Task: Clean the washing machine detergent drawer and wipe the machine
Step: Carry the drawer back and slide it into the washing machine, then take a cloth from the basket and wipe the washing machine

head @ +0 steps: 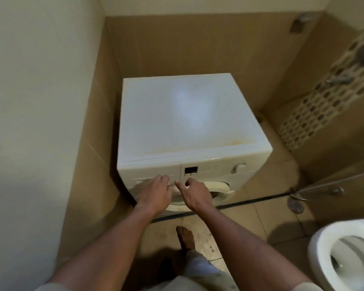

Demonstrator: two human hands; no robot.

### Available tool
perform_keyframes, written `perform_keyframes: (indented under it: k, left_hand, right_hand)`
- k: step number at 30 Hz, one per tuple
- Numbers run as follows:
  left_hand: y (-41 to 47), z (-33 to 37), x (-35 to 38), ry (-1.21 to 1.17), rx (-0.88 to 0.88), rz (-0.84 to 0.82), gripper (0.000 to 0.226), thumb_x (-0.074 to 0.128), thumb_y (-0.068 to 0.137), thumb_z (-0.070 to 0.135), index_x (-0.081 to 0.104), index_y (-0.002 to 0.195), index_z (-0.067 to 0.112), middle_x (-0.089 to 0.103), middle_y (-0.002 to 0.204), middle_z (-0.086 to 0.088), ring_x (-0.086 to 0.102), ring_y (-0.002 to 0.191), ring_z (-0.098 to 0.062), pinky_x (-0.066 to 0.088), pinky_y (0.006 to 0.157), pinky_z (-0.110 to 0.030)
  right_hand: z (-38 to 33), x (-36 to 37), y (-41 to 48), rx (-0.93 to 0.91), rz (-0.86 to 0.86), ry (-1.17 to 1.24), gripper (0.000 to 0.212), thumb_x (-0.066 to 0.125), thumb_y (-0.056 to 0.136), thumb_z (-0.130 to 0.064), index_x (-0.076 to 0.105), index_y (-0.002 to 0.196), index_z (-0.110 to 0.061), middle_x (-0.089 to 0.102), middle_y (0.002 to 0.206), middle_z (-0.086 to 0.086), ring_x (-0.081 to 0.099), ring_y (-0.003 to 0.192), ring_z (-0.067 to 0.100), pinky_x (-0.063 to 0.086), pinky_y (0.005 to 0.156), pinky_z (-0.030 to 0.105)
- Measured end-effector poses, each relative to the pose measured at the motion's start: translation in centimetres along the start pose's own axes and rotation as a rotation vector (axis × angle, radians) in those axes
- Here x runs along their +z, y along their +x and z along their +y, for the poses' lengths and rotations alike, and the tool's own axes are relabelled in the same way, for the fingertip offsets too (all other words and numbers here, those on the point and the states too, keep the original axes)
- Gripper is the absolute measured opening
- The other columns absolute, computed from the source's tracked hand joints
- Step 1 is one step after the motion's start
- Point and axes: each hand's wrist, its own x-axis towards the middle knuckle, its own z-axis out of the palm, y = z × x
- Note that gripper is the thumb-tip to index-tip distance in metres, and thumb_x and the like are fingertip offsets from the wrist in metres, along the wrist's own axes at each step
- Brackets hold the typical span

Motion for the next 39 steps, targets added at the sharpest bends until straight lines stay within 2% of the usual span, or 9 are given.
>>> perform_keyframes:
  k: [4, 9, 12, 20, 28, 32, 34, 36, 39]
  left_hand:
    - [0.4, 5.6, -1.1, 0.088, 0.236, -0.038, 0.036, 0.046, 0.101, 0.032, 0.051, 0.133, 0.017, 0.059, 0.128, -0.003, 0.056, 0.113, -0.022, 0.049, 0.092, -0.037]
    - [0.6, 17.1, -3.3, 0.15, 0.516, 0.0, 0.038, 0.045, 0.101, 0.032, 0.051, 0.134, 0.015, 0.059, 0.13, -0.004, 0.055, 0.118, -0.024, 0.048, 0.096, -0.039]
    - [0.1, 25.6, -4.4, 0.164, 0.694, 0.077, 0.036, 0.046, 0.1, 0.035, 0.053, 0.13, 0.016, 0.062, 0.125, -0.004, 0.058, 0.112, -0.023, 0.05, 0.092, -0.038]
    - [-4.7, 50.8, -9.8, 0.087, 1.145, 0.253, 0.036, 0.052, 0.096, 0.034, 0.056, 0.125, 0.014, 0.065, 0.119, -0.006, 0.061, 0.113, -0.024, 0.052, 0.092, -0.038]
    - [-11.9, 72.1, -15.4, 0.014, 1.378, 0.428, 0.044, 0.053, 0.096, 0.035, 0.055, 0.131, 0.01, 0.064, 0.124, -0.011, 0.061, 0.115, -0.029, 0.051, 0.096, -0.042]
    - [-13.2, 78.8, -19.4, 0.019, 1.43, 0.543, 0.045, 0.053, 0.096, 0.038, 0.054, 0.133, 0.013, 0.064, 0.124, -0.009, 0.061, 0.113, -0.026, 0.053, 0.095, -0.041]
    - [-13.1, 81.5, -21.6, 0.013, 1.448, 0.602, 0.037, 0.053, 0.096, 0.037, 0.055, 0.124, 0.013, 0.065, 0.118, -0.009, 0.061, 0.108, -0.026, 0.054, 0.089, -0.042]
    - [-12.3, 84.0, -23.6, 0.018, 1.468, 0.642, 0.028, 0.052, 0.095, 0.035, 0.055, 0.114, 0.014, 0.066, 0.111, -0.009, 0.061, 0.1, -0.026, 0.054, 0.083, -0.042]
    - [-10.1, 87.8, -25.8, 0.018, 1.476, 0.685, 0.032, 0.051, 0.095, 0.036, 0.056, 0.117, 0.012, 0.066, 0.112, -0.01, 0.062, 0.101, -0.028, 0.054, 0.083, -0.043]
  right_hand:
    - [4.5, -5.1, -3.2, 0.059, 0.14, -0.01, 0.07, 0.036, 0.091, -0.072, 0.059, 0.125, -0.015, 0.068, 0.115, 0.007, 0.063, 0.103, 0.027, 0.05, 0.079, 0.036]
    - [10.2, -14.4, -6.9, 0.15, 0.326, 0.005, 0.063, 0.036, 0.091, -0.072, 0.06, 0.114, -0.018, 0.067, 0.105, 0.005, 0.064, 0.093, 0.028, 0.054, 0.078, 0.04]
    - [14.4, -21.2, -10.1, 0.196, 0.469, -0.046, 0.058, 0.038, 0.093, -0.068, 0.061, 0.112, -0.018, 0.067, 0.106, 0.008, 0.063, 0.096, 0.029, 0.052, 0.075, 0.037]
    - [25.9, -42.4, -22.3, 0.282, 0.789, -0.282, 0.061, 0.035, 0.095, -0.066, 0.06, 0.115, -0.014, 0.068, 0.112, 0.014, 0.063, 0.104, 0.035, 0.052, 0.083, 0.041]
    - [33.0, -59.2, -34.8, 0.333, 1.032, -0.54, 0.057, 0.038, 0.096, -0.063, 0.063, 0.112, -0.014, 0.068, 0.111, 0.013, 0.062, 0.101, 0.033, 0.052, 0.082, 0.041]
    - [34.3, -65.7, -38.3, 0.358, 1.076, -0.675, 0.058, 0.037, 0.096, -0.063, 0.062, 0.117, -0.015, 0.067, 0.115, 0.011, 0.061, 0.105, 0.03, 0.052, 0.086, 0.045]
    - [34.7, -68.8, -39.3, 0.362, 1.116, -0.74, 0.058, 0.038, 0.096, -0.064, 0.061, 0.116, -0.016, 0.067, 0.115, 0.01, 0.062, 0.104, 0.029, 0.053, 0.086, 0.045]
    - [35.3, -71.8, -39.7, 0.371, 1.145, -0.787, 0.054, 0.038, 0.097, -0.062, 0.061, 0.113, -0.016, 0.067, 0.11, 0.01, 0.062, 0.099, 0.028, 0.053, 0.081, 0.042]
    - [36.2, -75.8, -39.5, 0.428, 1.126, -0.869, 0.048, 0.038, 0.098, -0.057, 0.06, 0.111, -0.016, 0.067, 0.108, 0.012, 0.062, 0.096, 0.03, 0.048, 0.072, 0.038]
